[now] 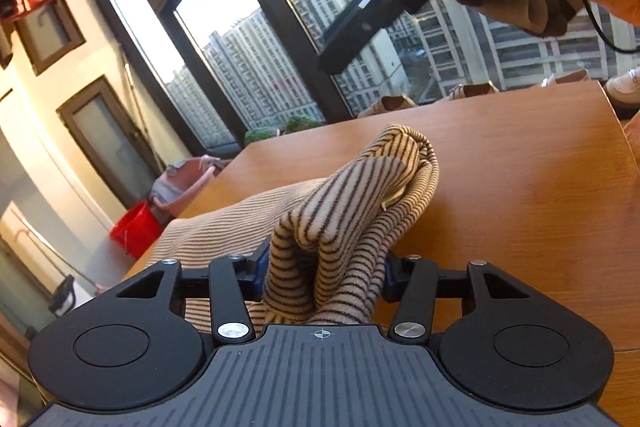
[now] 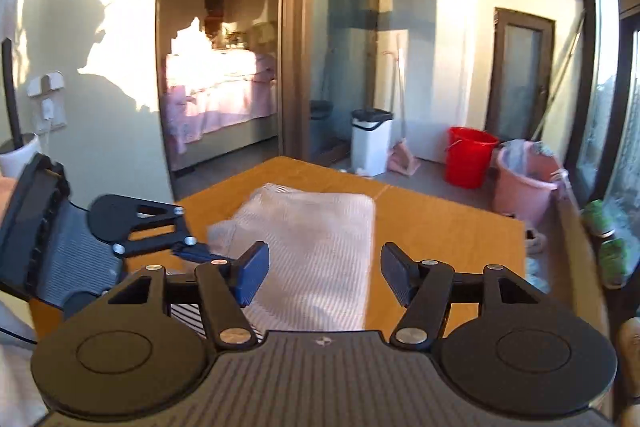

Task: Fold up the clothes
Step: 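Lift the sweater edge with both grippers and fold it over the stack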

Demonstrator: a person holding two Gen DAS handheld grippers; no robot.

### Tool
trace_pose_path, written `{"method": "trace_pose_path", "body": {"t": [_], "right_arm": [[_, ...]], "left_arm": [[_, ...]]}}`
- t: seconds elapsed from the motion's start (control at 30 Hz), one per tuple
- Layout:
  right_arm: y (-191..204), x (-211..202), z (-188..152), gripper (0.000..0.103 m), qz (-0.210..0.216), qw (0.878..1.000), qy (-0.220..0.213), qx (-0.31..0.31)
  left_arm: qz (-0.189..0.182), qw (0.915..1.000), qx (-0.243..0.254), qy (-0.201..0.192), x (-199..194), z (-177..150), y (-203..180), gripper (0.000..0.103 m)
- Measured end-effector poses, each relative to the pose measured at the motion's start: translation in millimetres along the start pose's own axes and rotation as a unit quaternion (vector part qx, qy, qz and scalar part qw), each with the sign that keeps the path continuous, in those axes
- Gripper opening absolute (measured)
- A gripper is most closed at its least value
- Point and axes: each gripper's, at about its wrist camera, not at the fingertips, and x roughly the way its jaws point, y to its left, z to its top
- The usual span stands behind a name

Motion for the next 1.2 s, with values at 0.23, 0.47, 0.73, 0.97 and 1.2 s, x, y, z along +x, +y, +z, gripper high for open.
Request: {"method": "trace_pose_path", "body": {"t": [0.23, 0.47, 0.73, 0.97, 1.2], "right_arm": [[16, 10, -45, 0.07, -0.039, 0.994, 0.035, -0.1], [75, 59, -41, 0.064, -0.022, 0.982, -0.017, -0.188], [113, 76, -26, 0.022, 0.066, 0.971, 0.049, -0.224], [90, -5, 21, 0.02, 0.198, 0.973, 0.113, -0.027], [23, -3, 55, 0.02, 0.196, 0.974, -0.006, 0.113]], "left_arm": [[-0.054, 0.9708, -0.232, -0.028, -21, -15, 86, 0.051], [-0.056, 0.9511, -0.304, -0.016, -22, -37, 119, 0.057], [-0.071, 0.9514, -0.297, 0.039, -37, -41, 107, 0.055], [-0.183, 0.9173, -0.353, -0.008, -82, -14, 118, 0.055], [-0.158, 0.8985, -0.407, -0.039, -51, -13, 148, 0.067]]}}
